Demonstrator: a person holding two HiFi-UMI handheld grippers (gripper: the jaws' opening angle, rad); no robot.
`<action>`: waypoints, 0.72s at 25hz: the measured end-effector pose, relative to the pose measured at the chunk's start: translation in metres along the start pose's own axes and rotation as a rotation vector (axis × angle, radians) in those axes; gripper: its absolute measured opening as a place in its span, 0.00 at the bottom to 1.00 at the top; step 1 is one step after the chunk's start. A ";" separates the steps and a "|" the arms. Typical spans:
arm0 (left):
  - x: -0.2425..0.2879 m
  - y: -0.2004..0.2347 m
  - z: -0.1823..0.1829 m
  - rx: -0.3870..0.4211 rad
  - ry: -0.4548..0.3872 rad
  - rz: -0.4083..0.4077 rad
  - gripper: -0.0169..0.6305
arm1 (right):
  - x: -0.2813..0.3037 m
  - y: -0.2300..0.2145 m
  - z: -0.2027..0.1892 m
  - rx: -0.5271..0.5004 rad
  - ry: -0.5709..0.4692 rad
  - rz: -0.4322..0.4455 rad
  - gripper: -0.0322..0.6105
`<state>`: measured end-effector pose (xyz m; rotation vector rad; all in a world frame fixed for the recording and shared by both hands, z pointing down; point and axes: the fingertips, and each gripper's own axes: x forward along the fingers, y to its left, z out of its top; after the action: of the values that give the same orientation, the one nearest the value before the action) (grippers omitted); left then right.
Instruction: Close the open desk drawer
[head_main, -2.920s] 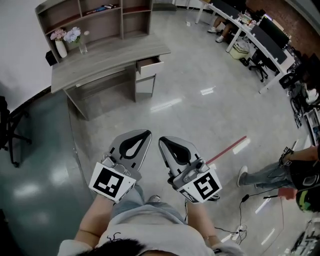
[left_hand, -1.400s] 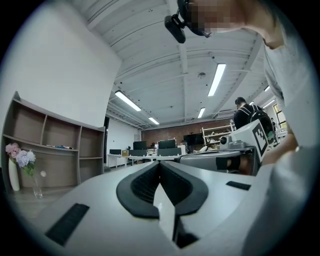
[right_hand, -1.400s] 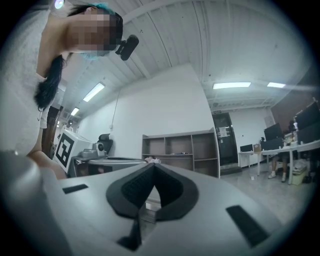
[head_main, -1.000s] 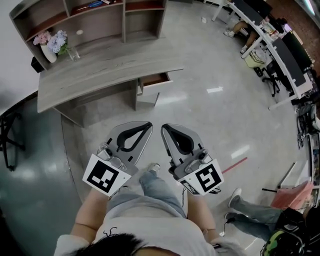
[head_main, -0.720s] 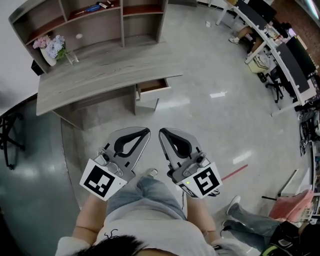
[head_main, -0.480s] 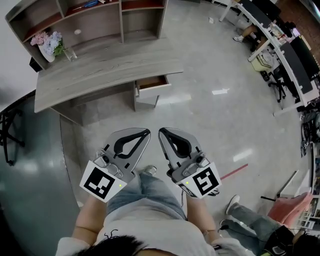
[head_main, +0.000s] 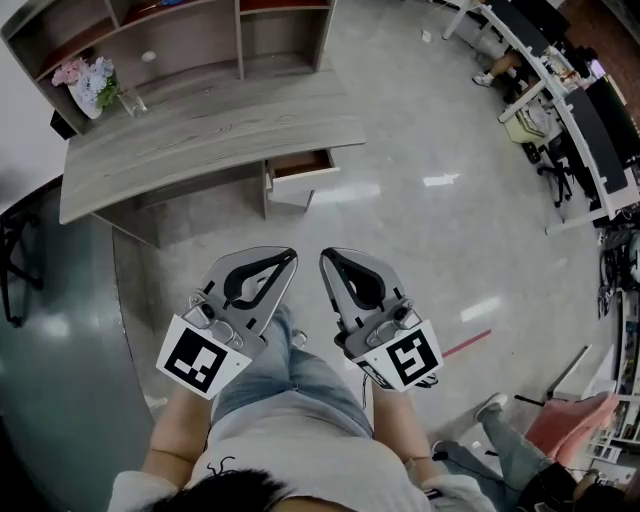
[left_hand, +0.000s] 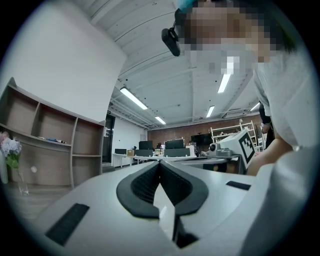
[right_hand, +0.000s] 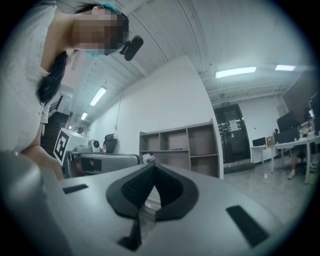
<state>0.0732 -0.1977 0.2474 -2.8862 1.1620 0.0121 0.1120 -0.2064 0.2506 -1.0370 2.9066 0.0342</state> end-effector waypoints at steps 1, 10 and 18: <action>0.004 0.002 0.000 0.001 -0.003 0.000 0.04 | 0.002 -0.004 -0.001 -0.003 0.002 -0.002 0.06; 0.042 0.039 -0.015 -0.007 -0.007 -0.004 0.04 | 0.036 -0.045 -0.022 -0.004 0.011 -0.001 0.06; 0.073 0.077 -0.042 -0.033 -0.003 -0.002 0.04 | 0.076 -0.085 -0.059 0.018 0.028 0.013 0.06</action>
<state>0.0719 -0.3053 0.2863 -2.9149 1.1696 0.0359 0.1043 -0.3227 0.3048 -1.0238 2.9326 -0.0065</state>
